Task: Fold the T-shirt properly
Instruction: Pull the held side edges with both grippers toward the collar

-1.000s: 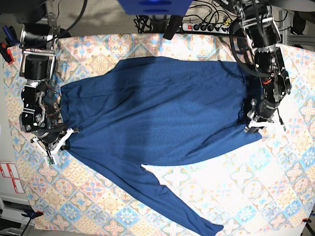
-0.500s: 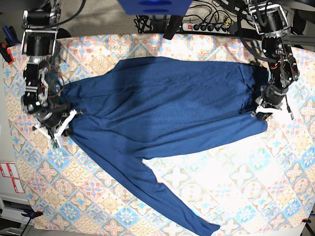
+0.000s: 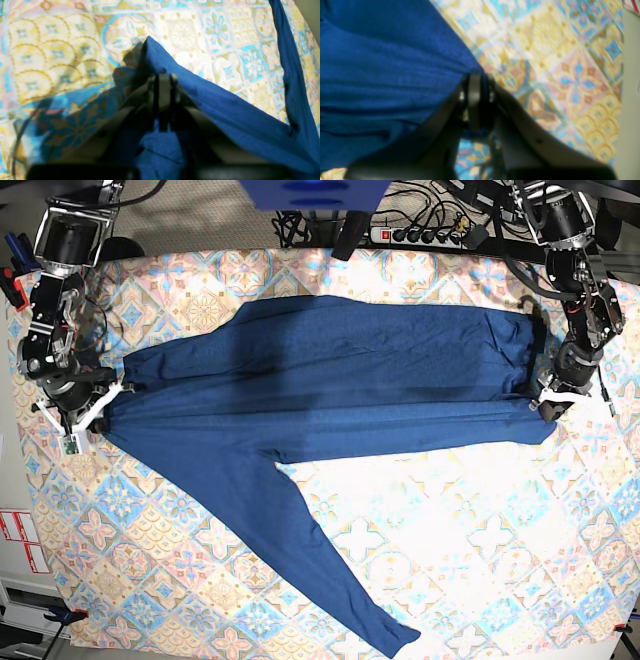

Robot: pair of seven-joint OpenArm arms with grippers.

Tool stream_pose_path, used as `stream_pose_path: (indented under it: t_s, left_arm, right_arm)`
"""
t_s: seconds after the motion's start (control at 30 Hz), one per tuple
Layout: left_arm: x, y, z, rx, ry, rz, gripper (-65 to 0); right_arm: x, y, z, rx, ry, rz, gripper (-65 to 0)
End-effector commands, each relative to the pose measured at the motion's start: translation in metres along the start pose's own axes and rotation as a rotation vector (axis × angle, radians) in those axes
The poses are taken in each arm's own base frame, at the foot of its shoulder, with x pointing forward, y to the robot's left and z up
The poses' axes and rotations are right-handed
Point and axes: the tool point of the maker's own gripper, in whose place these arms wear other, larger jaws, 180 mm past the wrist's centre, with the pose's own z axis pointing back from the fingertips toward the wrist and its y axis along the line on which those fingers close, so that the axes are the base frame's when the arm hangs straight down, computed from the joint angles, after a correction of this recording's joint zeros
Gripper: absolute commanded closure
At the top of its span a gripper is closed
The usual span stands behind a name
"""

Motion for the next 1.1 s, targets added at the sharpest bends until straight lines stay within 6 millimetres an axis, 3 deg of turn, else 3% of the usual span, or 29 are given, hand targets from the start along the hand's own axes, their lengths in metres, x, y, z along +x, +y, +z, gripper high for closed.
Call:
stream_pose_path:
  t_s: [0.0,0.3,0.5,0.67,0.73,0.97,1.07]
  left_arm:
    - [0.027,-0.005,0.004,-0.026,-0.061,-0.045,0.0]
    - [0.003,0.003,0.013,-0.047,-0.007,-0.093,0.0]
    - [0.005,0.002,0.013,-0.054,-0.014,-0.099,0.0]
    - [0.009,-0.003,0.011,-0.063,-0.019,-0.099,0.0]
    - [0.007,-0.002,0.011,-0.063,-0.015,-0.100,0.0]
    - [-0.013,0.011,0.019,-0.038,0.032,-0.104,0.0]
    - [-0.029,0.004,0.018,-0.062,0.073,-0.125,0.0]
  right_arm:
    - [0.022,-0.009,0.007,-0.020,-0.066,0.021,-0.3]
    - [0.012,-0.002,0.018,-0.013,-0.056,0.052,-0.3]
    - [0.010,0.001,0.015,-0.005,-0.050,0.048,-0.3]
    - [0.038,0.014,0.007,0.010,-0.123,0.001,-0.3]
    - [0.040,0.016,0.005,0.014,-0.113,0.001,-0.3]
    - [0.029,0.029,0.002,0.035,-0.067,-0.021,-0.3]
    - [0.028,0.030,0.002,0.036,-0.063,-0.021,-0.3]
